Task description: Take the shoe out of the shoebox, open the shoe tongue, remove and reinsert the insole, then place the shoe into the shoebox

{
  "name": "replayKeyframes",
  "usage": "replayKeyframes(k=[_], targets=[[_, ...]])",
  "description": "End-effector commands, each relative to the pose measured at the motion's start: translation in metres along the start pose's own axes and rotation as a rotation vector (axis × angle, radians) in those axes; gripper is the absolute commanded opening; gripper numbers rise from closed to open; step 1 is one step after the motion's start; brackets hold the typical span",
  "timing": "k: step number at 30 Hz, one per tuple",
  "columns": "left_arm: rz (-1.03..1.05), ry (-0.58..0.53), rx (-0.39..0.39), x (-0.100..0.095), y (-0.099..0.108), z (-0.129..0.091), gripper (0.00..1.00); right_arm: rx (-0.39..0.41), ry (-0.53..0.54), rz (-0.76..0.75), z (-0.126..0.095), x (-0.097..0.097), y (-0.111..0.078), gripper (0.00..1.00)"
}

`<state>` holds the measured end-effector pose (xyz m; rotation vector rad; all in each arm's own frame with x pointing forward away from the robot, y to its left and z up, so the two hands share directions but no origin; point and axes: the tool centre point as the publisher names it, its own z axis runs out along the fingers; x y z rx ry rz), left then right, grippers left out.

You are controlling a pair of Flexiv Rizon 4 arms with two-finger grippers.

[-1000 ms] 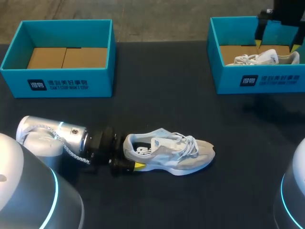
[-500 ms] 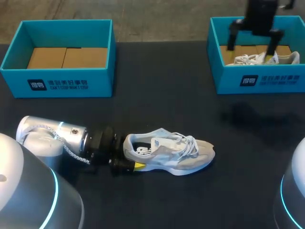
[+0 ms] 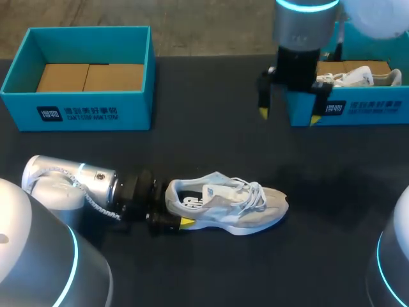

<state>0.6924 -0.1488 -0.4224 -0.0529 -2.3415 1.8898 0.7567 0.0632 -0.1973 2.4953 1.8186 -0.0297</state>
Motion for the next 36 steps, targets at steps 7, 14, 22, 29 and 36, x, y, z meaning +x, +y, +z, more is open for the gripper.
replayKeyframes(k=[7, 14, 22, 29, 36], targets=[[-0.001, 0.0, -0.001, 0.0, 0.0, 0.0, 0.0, 0.035, 0.072, 0.013, 0.024, 0.013, -0.019, 1.0], [-0.001, 0.0, -0.001, 0.0, 0.0, 0.0, 0.0, 0.035, 0.072, 0.013, 0.024, 0.013, -0.019, 1.0], [-0.001, 0.0, -0.001, 0.0, 0.0, 0.0, 0.0, 0.004, 0.011, 0.002, 0.042, 0.062, -0.053, 1.0], [-0.001, 0.0, -0.001, 0.0, 0.0, 0.0, 0.0, -0.037, -0.014, -0.034, 0.049, 0.089, -0.082, 1.0], [-0.001, 0.0, -0.001, 0.0, 0.0, 0.0, 0.0, -0.08, -0.113, -0.028, 0.055, 0.112, -0.103, 1.0]])
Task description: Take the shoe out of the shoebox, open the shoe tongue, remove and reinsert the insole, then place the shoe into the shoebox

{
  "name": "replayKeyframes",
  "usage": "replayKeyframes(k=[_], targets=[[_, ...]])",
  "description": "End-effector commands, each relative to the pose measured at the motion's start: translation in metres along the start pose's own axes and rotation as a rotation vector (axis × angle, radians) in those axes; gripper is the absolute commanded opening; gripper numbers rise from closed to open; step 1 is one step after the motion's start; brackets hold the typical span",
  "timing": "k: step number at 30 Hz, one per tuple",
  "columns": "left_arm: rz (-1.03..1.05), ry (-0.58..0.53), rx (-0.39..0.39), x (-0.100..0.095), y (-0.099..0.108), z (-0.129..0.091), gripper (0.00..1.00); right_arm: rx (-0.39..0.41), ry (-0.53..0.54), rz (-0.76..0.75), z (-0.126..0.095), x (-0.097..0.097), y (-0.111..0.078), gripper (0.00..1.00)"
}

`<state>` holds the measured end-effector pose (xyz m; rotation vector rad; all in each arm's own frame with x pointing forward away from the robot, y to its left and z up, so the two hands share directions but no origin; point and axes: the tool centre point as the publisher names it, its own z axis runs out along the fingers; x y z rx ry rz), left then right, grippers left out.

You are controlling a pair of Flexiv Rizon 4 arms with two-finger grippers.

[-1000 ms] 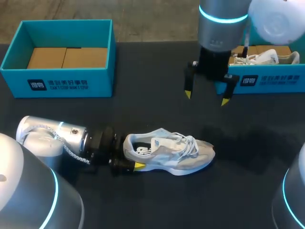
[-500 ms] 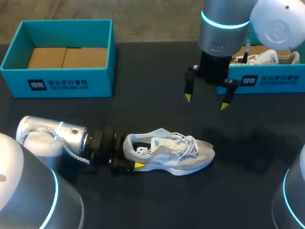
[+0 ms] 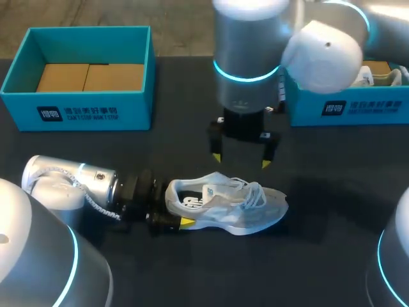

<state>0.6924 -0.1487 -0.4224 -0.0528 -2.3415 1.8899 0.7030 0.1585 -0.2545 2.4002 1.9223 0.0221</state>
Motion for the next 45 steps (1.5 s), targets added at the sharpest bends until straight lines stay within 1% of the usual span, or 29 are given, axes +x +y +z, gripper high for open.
replayKeyframes(k=[1, 3, 8, 10, 15, 16, 19, 23, 25, 30, 34, 38, 40, 45], targets=[[-0.001, 0.0, -0.001, 0.0, 0.0, 0.0, 0.0, -0.046, -0.143, 0.056, 0.005, 0.039, -0.02, 1.0], [-0.001, 0.0, -0.001, 0.0, 0.0, 0.0, 0.0, -0.046, -0.162, 0.054, 0.009, 0.042, -0.023, 1.0], [-0.001, 0.0, -0.001, 0.0, 0.0, 0.0, 0.0, -0.015, -0.168, 0.028, 0.022, 0.05, -0.031, 1.0], [-0.001, 0.0, -0.001, 0.0, 0.0, 0.0, 0.0, -0.009, -0.188, 0.035, 0.027, 0.054, -0.034, 1.0], [-0.001, 0.0, -0.001, 0.0, 0.0, 0.0, 0.0, -0.004, -0.211, 0.044, 0.034, 0.061, -0.038, 1.0], [-0.001, 0.0, -0.001, 0.0, 0.0, 0.0, 0.0, -0.009, -0.238, 0.054, 0.036, 0.062, -0.039, 1.0], [-0.001, 0.0, -0.001, 0.0, 0.0, 0.0, 0.0, -0.029, -0.265, 0.053, 0.04, 0.066, -0.043, 1.0], [-0.001, 0.0, -0.001, 0.0, 0.0, 0.0, 0.0, -0.052, -0.307, 0.07, 0.044, 0.067, -0.046, 1.0], [-0.001, 0.0, -0.001, 0.0, 0.0, 0.0, 0.0, -0.056, -0.306, 0.071, 0.046, 0.067, -0.047, 1.0], [-0.001, 0.0, -0.001, 0.0, 0.0, 0.0, 0.0, -0.078, -0.354, 0.097, 0.056, 0.07, -0.05, 1.0], [-0.001, 0.0, -0.001, 0.0, 0.0, 0.0, 0.0, -0.08, -0.342, 0.103, 0.065, 0.069, -0.049, 1.0], [-0.001, 0.0, -0.001, 0.0, 0.0, 0.0, 0.0, -0.093, -0.315, 0.115, 0.074, 0.062, -0.045, 1.0], [-0.001, 0.0, -0.001, 0.0, 0.0, 0.0, 0.0, -0.098, -0.318, 0.126, 0.079, 0.058, -0.043, 1.0], [-0.001, 0.0, -0.001, 0.0, 0.0, 0.0, 0.0, -0.107, -0.299, 0.141, 0.086, 0.051, -0.037, 1.0]])
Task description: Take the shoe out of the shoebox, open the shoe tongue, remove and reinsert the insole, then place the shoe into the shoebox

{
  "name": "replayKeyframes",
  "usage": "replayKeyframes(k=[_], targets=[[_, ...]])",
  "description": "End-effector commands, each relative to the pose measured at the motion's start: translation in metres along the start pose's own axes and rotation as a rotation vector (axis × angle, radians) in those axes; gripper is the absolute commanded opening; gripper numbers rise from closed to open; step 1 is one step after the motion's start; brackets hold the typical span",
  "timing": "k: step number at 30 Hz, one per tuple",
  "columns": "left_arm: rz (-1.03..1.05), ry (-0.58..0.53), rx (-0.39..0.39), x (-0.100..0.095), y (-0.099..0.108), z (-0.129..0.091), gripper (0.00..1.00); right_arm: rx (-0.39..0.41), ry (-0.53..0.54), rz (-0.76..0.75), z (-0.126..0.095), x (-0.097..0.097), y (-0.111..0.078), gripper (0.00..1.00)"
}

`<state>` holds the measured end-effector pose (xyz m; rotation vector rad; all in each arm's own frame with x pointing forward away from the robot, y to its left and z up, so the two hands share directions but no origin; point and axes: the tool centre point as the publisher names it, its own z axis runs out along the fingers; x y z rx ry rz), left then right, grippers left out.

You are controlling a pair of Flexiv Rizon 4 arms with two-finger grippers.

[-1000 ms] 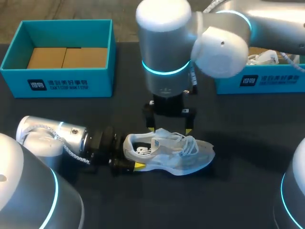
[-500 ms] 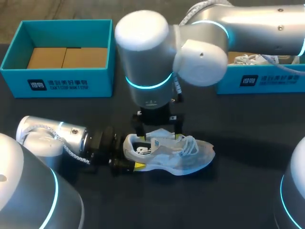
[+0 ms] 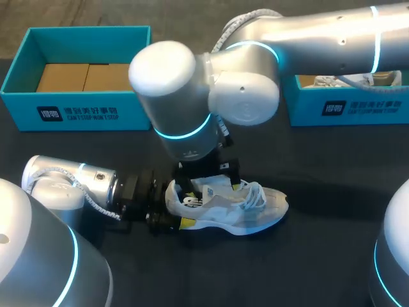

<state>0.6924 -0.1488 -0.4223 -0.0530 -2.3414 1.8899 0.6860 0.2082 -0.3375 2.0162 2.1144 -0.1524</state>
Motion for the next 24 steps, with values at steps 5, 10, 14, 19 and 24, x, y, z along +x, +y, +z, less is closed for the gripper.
replayKeyframes(k=[5, 10, 14, 19, 24], targets=[[-0.001, 0.0, -0.002, 0.0, 0.0, 0.0, 0.0, -0.012, -0.135, 0.422, 0.009, 0.001, -0.002, 1.0], [-0.001, 0.0, -0.002, 0.0, 0.0, 0.0, 0.0, -0.022, -0.124, 0.435, 0.014, -0.004, 0.001, 1.0], [-0.001, 0.0, -0.002, 0.0, 0.0, 0.0, 0.0, -0.017, -0.104, 0.437, 0.024, -0.009, 0.006, 1.0], [-0.001, 0.0, -0.002, 0.0, 0.0, 0.0, 0.0, -0.006, -0.088, 0.452, 0.029, -0.013, 0.007, 1.0], [-0.001, 0.0, -0.002, 0.0, 0.0, 0.0, 0.0, -0.007, -0.074, 0.474, 0.029, -0.019, 0.004, 1.0]])
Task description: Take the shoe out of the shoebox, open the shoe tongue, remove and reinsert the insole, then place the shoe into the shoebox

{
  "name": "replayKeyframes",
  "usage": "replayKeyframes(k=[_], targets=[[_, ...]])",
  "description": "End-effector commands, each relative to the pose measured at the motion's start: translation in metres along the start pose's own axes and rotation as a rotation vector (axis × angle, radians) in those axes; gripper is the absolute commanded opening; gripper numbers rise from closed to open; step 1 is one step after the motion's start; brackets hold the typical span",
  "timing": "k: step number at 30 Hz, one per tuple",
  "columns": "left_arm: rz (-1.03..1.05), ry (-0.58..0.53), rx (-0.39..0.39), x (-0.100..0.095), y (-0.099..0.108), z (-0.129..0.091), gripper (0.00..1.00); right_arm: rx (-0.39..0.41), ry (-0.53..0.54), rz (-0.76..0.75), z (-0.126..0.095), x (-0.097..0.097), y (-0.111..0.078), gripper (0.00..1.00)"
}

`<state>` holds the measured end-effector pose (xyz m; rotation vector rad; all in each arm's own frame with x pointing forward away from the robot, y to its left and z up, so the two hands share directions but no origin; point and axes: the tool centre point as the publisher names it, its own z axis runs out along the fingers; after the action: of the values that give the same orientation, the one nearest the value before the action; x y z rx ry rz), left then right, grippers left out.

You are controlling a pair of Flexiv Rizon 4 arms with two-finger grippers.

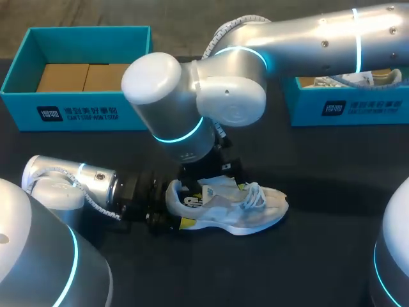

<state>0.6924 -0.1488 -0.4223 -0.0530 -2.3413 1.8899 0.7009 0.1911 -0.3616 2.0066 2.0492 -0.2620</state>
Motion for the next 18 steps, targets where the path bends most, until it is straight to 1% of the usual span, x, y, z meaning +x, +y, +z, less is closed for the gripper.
replayKeyframes(k=[1, 6, 12, 16, 18], targets=[[-0.001, 0.0, -0.002, 0.0, 0.001, 0.0, 0.0, -0.014, 0.02, 0.458, 0.001, -0.008, -0.008, 1.0], [-0.001, 0.0, -0.002, 0.0, 0.001, 0.0, 0.0, -0.027, 0.025, 0.485, -0.005, -0.015, -0.013, 1.0], [-0.001, 0.0, -0.002, 0.0, 0.001, 0.0, 0.0, -0.042, 0.023, 0.492, -0.012, -0.018, -0.017, 1.0], [-0.001, 0.0, -0.002, 0.0, 0.001, 0.0, 0.0, -0.031, 0.032, 0.506, -0.012, -0.019, -0.017, 1.0], [-0.001, 0.0, -0.002, 0.0, 0.001, 0.0, 0.0, -0.025, 0.036, 0.507, -0.012, -0.017, -0.016, 1.0]])
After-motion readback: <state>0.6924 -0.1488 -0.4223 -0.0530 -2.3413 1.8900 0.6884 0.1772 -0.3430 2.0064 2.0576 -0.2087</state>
